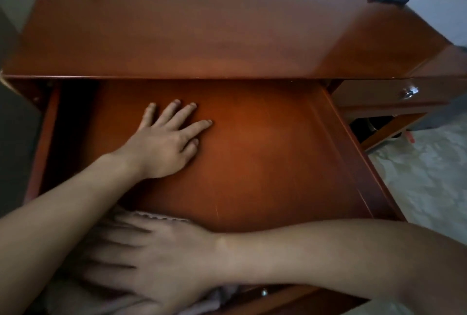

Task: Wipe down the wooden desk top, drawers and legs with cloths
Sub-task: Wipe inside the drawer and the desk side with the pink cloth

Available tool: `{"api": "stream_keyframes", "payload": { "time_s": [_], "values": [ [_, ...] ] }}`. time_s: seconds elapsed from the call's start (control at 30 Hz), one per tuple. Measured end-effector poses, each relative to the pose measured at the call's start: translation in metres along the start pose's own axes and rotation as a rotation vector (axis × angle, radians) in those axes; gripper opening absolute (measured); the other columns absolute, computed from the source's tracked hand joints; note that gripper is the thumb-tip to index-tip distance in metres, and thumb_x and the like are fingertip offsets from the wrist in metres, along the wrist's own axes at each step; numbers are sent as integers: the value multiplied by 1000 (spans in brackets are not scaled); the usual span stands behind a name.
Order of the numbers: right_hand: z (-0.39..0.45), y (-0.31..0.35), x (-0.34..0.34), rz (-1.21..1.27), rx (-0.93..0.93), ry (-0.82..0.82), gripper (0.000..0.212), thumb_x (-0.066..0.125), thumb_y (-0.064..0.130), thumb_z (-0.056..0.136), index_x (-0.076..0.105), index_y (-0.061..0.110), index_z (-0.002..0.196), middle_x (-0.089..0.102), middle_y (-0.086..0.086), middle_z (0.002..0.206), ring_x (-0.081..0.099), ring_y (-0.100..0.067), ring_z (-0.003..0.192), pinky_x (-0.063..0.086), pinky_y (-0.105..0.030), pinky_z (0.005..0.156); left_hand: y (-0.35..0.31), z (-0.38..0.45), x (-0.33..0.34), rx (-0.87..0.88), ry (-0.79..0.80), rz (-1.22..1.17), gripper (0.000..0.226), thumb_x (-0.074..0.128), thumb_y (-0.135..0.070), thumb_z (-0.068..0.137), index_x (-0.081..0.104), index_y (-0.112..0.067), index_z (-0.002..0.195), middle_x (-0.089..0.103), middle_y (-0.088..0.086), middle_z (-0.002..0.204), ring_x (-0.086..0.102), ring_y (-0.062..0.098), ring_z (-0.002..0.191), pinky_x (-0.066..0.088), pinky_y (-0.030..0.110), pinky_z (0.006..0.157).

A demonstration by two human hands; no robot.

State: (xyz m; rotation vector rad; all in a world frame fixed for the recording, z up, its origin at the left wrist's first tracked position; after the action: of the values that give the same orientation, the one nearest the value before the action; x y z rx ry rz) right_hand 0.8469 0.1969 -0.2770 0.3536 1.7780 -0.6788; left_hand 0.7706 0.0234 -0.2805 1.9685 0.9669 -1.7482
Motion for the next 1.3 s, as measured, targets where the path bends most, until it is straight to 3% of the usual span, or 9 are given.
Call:
{"api": "stream_keyframes", "payload": {
  "time_s": [0.3,0.43,0.57,0.63,0.73,0.83,0.93,1.17,1.3],
  "values": [
    [-209,-174,95,337,801,118,81,7,70,100,-11,18,158,-10,-7,170,-19,-19,156,-2,-47,126,1,-8,0,-120,128,-47,60,26,-61,104,-3,-60,157,-21,-7,171,-24,31,155,-11,65,122],
    [-164,-235,100,389,999,96,88,11,70,97,-5,13,162,-5,-8,171,-10,-22,158,-2,-45,127,-8,-12,-12,-116,78,78,55,27,-55,104,21,-50,159,10,2,173,9,36,158,21,61,124],
    [-52,-237,51,472,848,-19,85,14,60,93,18,10,162,23,-7,167,9,-25,157,14,-40,126,-46,-34,-66,26,-332,162,41,33,-43,84,68,-21,92,71,4,96,72,36,80,56,41,60],
    [-37,-201,24,389,1161,0,80,11,53,81,58,13,132,62,3,113,55,-23,128,42,-15,95,-78,-59,-81,187,-474,96,26,45,-39,86,62,-19,84,68,11,85,66,39,68,52,44,62],
    [-43,-161,-28,691,1483,-449,34,18,2,96,44,18,81,43,-6,77,60,-19,71,47,-24,63,-107,-90,-85,423,-575,47,18,55,-29,89,59,-13,82,54,7,79,54,32,68,44,44,58],
    [-30,-137,-17,354,910,-335,39,19,-1,101,48,7,76,43,-20,74,62,-11,61,45,-18,63,-77,-99,-90,394,-669,56,17,55,-24,89,59,-10,81,52,9,79,52,30,69,44,42,55],
    [-46,-139,12,342,283,-465,28,53,18,95,74,1,99,74,-19,106,68,-22,106,53,-33,94,-26,-97,-99,213,-722,128,26,52,-24,92,67,-5,105,61,15,102,60,38,89,51,47,73],
    [-172,-221,-85,11,758,-1134,30,52,12,105,72,-8,114,73,-18,115,73,-25,107,59,-33,93,49,-42,-95,-111,-425,186,72,29,-60,100,34,-20,161,30,6,168,22,32,156,17,55,126],
    [-140,-285,-89,-37,976,-874,36,43,24,107,71,3,112,74,-10,102,71,-28,93,56,-36,77,45,-44,-88,-127,-363,198,86,21,-72,97,22,-20,165,17,5,172,8,29,159,8,54,128]
  ]
}}
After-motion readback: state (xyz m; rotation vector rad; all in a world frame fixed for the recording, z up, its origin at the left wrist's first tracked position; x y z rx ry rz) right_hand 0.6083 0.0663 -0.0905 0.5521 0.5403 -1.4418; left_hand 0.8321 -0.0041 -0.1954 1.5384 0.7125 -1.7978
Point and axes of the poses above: each hand's wrist, its own z-axis towards the middle knuckle, its own x-axis out of the palm, y = z × x, the point moved 9 cm from there along z, towards the middle knuckle
